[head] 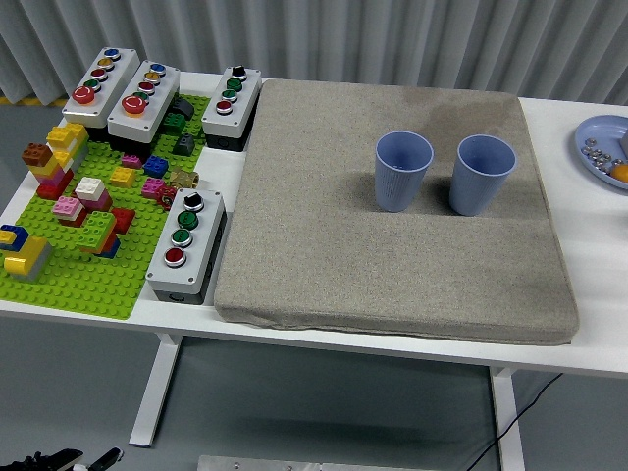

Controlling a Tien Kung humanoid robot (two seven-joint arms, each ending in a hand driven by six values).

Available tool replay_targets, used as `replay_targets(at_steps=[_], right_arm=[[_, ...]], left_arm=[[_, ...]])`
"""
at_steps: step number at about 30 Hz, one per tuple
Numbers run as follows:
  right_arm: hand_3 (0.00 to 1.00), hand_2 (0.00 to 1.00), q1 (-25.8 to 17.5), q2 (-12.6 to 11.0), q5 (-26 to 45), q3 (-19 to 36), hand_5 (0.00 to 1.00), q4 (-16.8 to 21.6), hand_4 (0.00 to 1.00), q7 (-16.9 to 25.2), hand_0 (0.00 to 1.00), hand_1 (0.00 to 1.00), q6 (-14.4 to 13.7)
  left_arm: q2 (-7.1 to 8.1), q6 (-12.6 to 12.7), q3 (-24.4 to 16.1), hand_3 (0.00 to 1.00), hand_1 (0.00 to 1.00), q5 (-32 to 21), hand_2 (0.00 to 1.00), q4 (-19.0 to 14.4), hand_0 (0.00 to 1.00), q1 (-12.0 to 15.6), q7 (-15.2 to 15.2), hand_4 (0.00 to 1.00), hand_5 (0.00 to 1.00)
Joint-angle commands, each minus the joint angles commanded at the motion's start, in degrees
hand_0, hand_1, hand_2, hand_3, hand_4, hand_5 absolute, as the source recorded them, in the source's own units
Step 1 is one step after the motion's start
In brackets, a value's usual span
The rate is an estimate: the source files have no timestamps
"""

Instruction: Pick cup pour cup place

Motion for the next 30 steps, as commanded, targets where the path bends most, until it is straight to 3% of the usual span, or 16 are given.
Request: replay_targets(at_steps=[30], right_arm=[[0.865,0.884,-0.43,0.32,-0.59,-0.71,0.992,0.39,0.824,-0.91,0.982,0.875,0.49]], left_arm=[[0.01,0.21,0.02,0.692,0.768,-0.19,0.826,0.0,0.768,0.62,0.05,0.504,0.998]])
